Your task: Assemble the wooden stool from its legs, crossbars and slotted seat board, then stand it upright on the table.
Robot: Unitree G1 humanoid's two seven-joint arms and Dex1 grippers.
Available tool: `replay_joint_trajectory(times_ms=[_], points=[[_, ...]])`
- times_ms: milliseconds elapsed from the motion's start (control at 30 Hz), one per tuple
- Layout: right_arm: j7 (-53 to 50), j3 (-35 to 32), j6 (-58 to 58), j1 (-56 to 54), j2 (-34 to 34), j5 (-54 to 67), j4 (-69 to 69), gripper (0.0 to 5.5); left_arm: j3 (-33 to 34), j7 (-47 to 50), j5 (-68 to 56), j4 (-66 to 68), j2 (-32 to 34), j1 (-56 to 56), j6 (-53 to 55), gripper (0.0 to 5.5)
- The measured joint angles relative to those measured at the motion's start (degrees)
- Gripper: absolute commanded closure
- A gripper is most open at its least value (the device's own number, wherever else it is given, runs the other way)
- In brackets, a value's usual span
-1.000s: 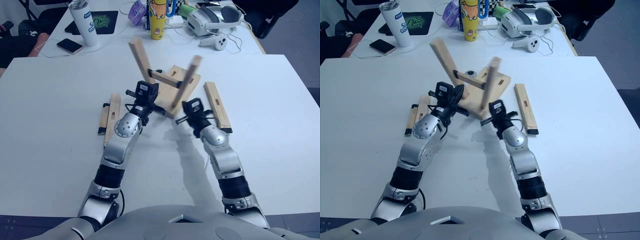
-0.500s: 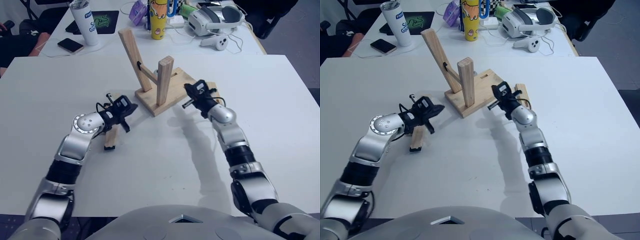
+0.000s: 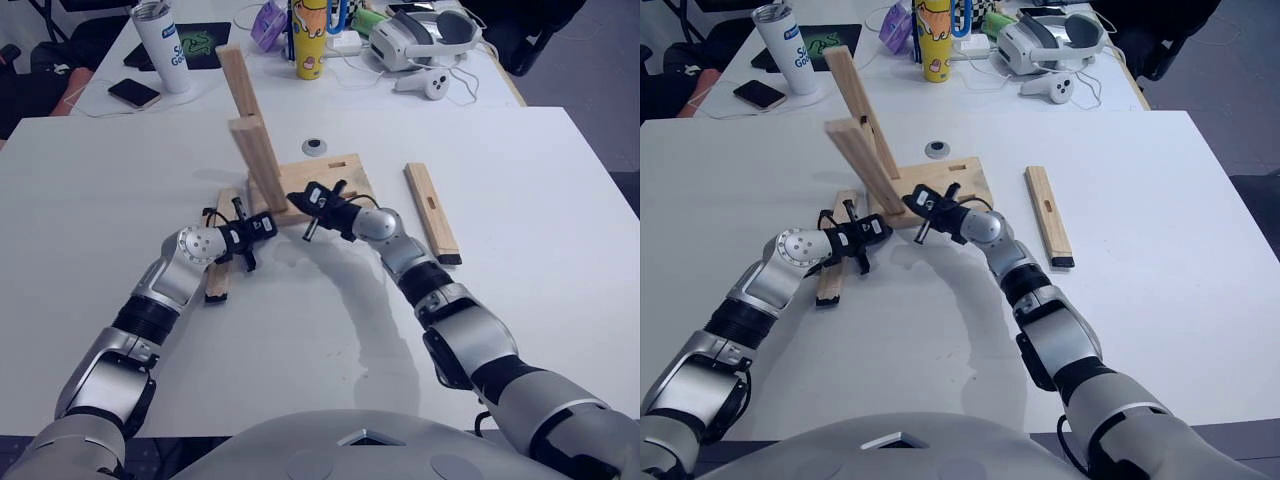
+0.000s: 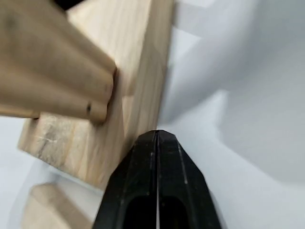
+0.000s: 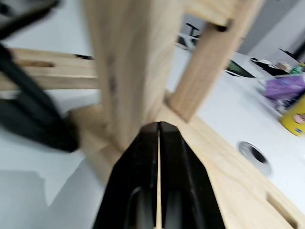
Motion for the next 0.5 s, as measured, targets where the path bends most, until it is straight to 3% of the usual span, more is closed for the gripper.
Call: replay_joint_trajectory(times_ms=[167, 367, 500], points=[[-0.2, 0.0, -2.0, -1.6, 2.9, -0.4, 1.6, 5.5, 1.7, 2.8, 0.7, 8.0, -0.1, -2.6, -4.3, 5.47], [-2.6, -4.8, -2.1, 0.5, -7.3, -0.3, -0.1, 5.5, 3.2, 2.8, 0.2, 9.8, -1.9, -3.1, -5.6, 5.47], [-4.5, -4.3, -1.0, 0.5, -12.7, -3.2, 0.4, 5.5, 3.1, 2.7, -0.2, 8.9, -4.4, -2.6, -5.1, 5.47]])
